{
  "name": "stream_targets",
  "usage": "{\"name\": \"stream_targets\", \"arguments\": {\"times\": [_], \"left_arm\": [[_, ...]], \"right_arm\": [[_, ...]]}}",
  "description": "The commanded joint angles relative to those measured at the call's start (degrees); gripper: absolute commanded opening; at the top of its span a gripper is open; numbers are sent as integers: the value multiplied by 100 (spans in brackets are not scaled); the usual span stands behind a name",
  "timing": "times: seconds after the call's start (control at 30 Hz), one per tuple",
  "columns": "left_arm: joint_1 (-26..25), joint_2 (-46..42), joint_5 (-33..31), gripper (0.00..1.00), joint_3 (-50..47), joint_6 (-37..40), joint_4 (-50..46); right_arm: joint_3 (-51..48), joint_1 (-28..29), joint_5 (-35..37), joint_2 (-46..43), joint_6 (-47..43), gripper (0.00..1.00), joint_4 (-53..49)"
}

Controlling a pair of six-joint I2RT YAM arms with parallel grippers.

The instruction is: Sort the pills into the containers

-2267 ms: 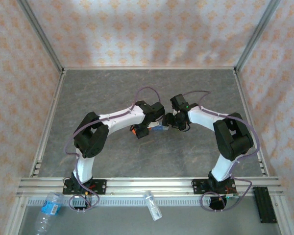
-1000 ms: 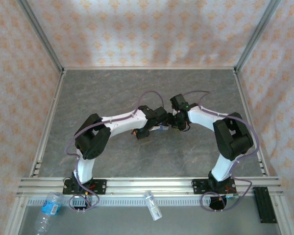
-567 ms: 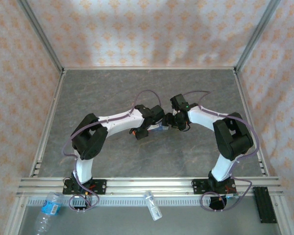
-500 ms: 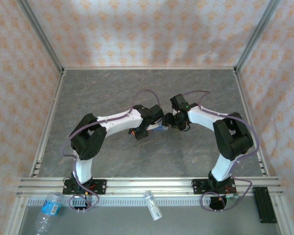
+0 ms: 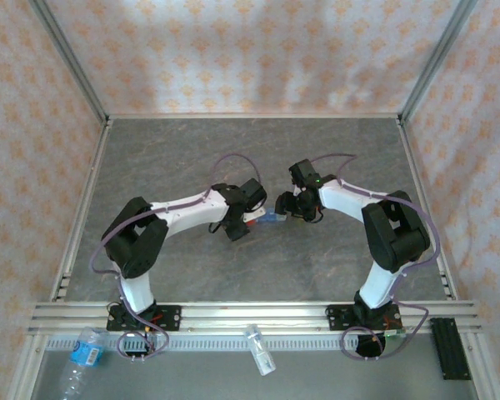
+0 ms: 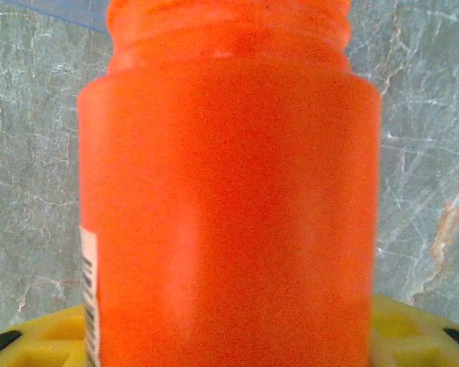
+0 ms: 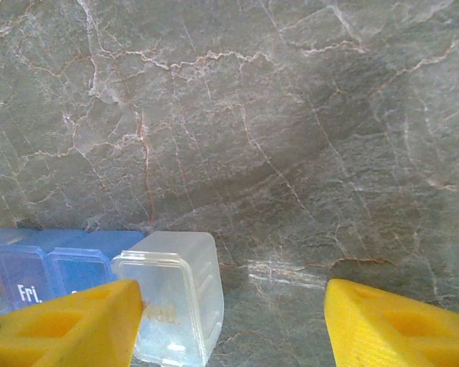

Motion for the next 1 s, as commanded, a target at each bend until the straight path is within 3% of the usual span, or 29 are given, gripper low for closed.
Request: {"name": "stream_targets", "arguments": {"times": [0.0,0.97], "left_arm": [[93,-112,177,0,-284,-141,316],[211,-952,780,0,-1204,-640,1849]], "right_arm": [[104,35,166,127,-11,64,-293],[378,33,238,109,-23,64,-537]]}}
